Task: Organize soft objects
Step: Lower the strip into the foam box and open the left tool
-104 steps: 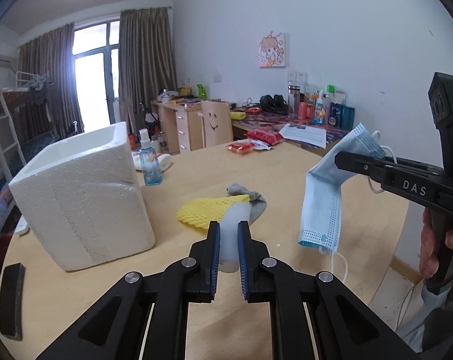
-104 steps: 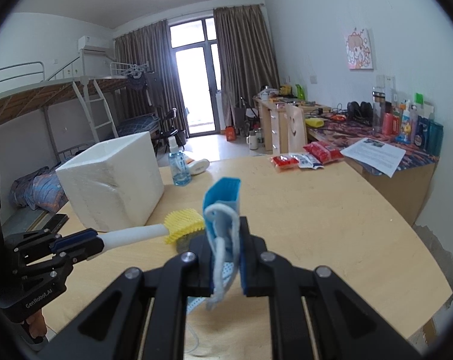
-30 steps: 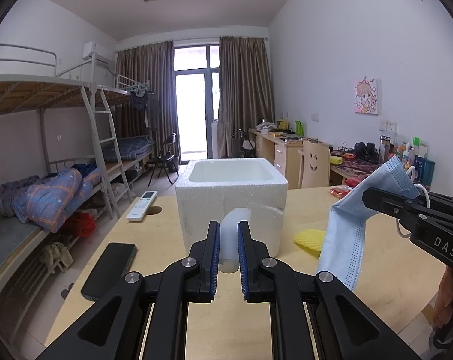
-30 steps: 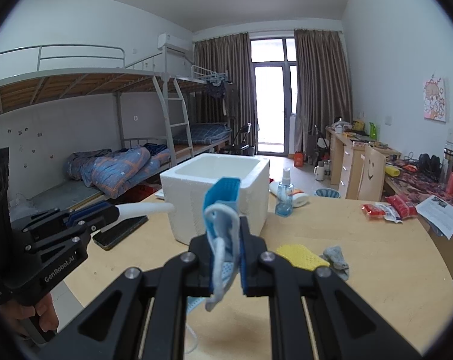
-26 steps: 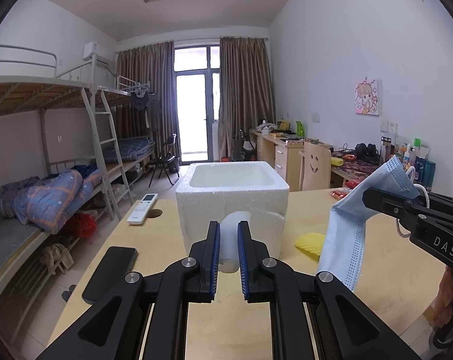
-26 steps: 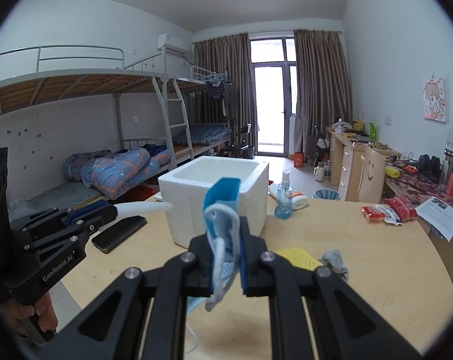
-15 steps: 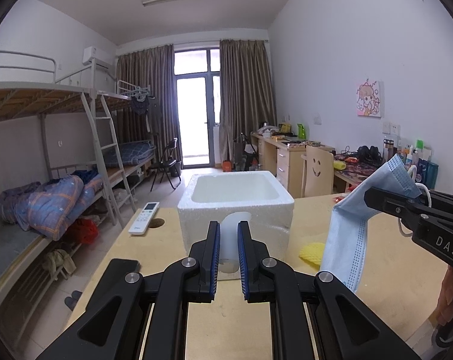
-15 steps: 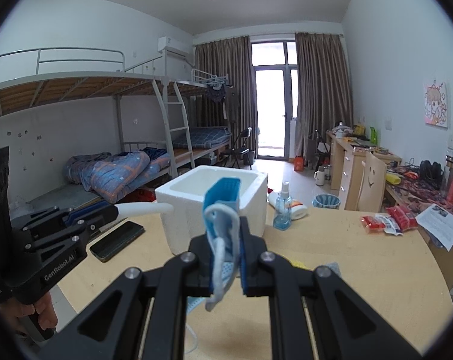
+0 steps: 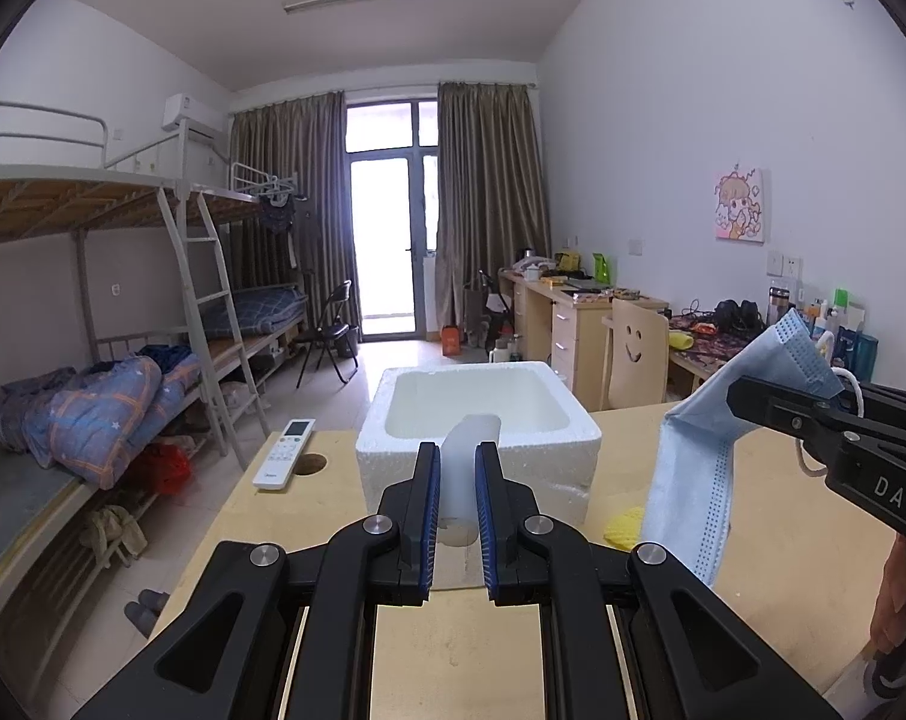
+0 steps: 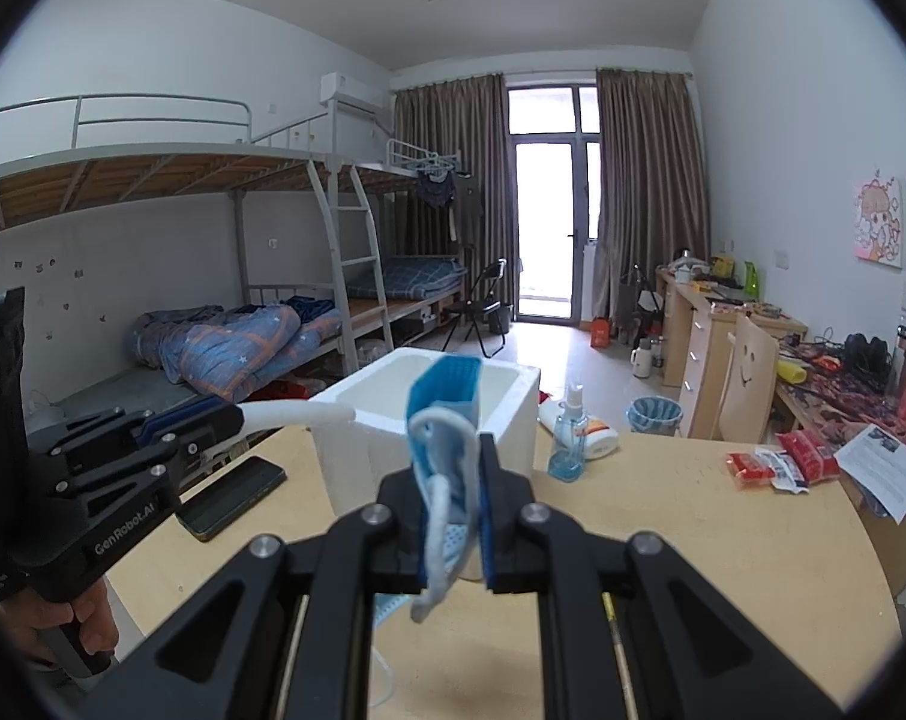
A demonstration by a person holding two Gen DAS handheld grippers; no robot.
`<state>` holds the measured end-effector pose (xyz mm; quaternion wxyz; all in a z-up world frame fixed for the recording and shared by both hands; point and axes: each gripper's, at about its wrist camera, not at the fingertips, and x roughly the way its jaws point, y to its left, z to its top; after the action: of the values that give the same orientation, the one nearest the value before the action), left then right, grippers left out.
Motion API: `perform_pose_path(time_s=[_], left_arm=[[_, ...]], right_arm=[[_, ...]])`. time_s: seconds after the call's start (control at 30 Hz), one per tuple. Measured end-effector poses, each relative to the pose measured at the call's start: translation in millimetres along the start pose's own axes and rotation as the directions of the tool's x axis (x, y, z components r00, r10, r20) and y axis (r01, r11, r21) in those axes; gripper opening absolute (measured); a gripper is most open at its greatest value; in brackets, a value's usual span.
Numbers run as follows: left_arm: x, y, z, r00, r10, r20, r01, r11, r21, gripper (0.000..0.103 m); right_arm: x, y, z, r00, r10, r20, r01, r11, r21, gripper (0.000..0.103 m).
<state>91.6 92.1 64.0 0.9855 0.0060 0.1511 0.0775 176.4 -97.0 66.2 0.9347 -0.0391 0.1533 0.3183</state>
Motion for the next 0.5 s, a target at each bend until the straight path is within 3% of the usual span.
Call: perform_pose_path(time_s=[0.5], left_arm=[[35.1, 6.6, 18.3, 1.0, -0.002, -0.012, 0.002, 1.0, 0.004, 0.013]], right_arm=[[21.0, -3.3, 15.8, 1.0, -0.007, -0.011, 0.007, 1.0, 0.002, 0.015]])
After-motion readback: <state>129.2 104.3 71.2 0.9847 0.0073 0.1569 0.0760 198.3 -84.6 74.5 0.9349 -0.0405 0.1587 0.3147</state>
